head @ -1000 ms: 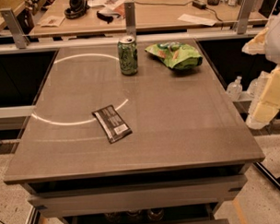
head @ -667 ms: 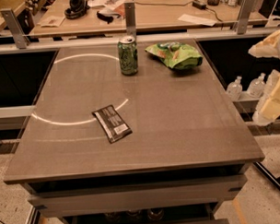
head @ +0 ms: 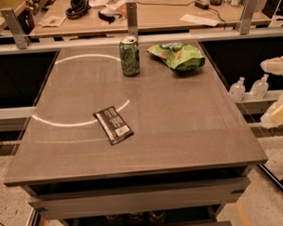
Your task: Move green can near rxbar chocolate
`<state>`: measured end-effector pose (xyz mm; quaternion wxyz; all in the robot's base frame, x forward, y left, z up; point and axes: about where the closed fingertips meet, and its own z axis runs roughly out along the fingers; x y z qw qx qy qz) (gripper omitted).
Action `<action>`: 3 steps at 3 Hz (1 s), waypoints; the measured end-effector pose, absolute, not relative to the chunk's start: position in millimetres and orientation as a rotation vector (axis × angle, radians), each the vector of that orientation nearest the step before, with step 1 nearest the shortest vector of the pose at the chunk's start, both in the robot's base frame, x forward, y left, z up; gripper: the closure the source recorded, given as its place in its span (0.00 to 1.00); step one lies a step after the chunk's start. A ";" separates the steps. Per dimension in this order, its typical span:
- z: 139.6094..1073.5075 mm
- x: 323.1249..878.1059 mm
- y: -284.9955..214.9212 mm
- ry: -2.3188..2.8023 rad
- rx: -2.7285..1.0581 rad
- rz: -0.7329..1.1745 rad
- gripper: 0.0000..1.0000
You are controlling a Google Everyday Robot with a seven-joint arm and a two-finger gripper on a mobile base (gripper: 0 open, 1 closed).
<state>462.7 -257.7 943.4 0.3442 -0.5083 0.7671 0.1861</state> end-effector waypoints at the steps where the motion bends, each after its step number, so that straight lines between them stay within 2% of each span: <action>1: 941.4 464.5 -254.9 1.831 -1.186 0.667 0.00; 2: 958.0 458.8 -230.6 1.689 -1.107 0.857 0.00; 3: 957.9 458.6 -229.7 1.693 -1.114 0.852 0.00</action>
Offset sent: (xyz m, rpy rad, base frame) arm -0.0062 0.0205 0.0086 0.6672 -0.0481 0.0669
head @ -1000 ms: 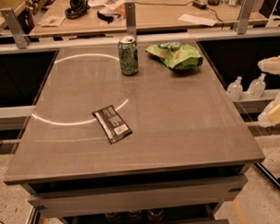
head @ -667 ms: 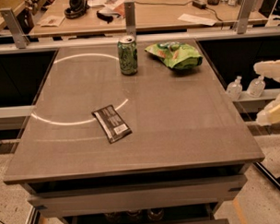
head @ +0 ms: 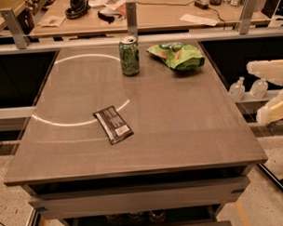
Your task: Move green can near rxbar chocolate
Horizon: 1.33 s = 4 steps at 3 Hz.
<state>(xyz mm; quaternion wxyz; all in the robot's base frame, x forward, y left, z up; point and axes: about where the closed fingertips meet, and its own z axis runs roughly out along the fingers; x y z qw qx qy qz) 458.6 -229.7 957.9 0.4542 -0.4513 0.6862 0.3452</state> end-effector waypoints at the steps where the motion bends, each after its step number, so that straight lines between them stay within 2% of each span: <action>1: 955.5 470.2 -227.1 1.684 -1.098 0.827 0.00; 4: 940.9 545.5 -215.2 1.698 -1.033 0.692 0.00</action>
Offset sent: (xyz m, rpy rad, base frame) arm 0.0501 0.0006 -0.0121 0.0408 -0.0987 -0.0779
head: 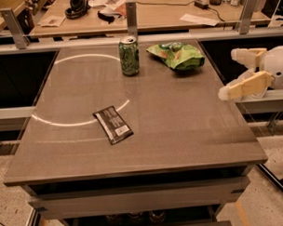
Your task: Move green can near rxbar chocolate
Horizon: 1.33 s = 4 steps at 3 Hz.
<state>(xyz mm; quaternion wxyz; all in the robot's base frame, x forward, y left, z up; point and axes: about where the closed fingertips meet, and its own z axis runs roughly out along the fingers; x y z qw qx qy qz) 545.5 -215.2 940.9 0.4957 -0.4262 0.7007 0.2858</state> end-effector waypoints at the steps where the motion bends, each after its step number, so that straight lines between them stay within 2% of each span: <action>1: 939.6 571.5 -204.6 1.739 -0.959 0.628 0.00; 2: 930.2 595.1 -196.8 1.773 -0.875 0.608 0.00; 4: 913.6 630.3 -179.6 1.807 -0.964 0.448 0.00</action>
Offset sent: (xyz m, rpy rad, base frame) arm 0.0761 0.0200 -0.0229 0.0324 0.0461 -0.2550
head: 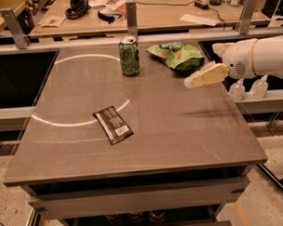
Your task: Move green can near rxbar chocolate
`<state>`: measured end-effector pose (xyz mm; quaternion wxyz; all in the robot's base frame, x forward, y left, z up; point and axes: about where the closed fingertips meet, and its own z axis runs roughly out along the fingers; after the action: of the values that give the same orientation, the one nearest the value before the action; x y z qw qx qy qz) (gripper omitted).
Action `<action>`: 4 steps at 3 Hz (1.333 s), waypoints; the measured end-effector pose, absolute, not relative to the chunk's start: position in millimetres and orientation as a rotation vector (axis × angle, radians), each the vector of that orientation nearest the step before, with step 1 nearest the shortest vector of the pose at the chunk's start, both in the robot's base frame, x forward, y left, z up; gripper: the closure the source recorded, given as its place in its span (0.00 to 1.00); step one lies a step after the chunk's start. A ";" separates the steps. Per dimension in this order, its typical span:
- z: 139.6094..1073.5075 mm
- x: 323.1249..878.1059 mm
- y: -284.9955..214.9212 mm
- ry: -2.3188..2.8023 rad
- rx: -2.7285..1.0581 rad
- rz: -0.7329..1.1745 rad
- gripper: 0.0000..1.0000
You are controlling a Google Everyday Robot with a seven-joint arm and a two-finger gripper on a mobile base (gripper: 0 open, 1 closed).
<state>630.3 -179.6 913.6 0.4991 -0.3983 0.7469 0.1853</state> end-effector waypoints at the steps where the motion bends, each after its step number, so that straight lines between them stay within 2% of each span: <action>1: 913.6 630.3 -179.5 1.807 -0.964 0.449 0.00; 4: 931.9 660.4 -143.6 1.751 -0.997 0.341 0.00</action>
Offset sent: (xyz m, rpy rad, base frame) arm 0.0134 0.0060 0.0137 -0.0446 -0.0943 -0.0292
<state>660.4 -143.6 931.9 0.5218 -0.4162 0.7309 0.1424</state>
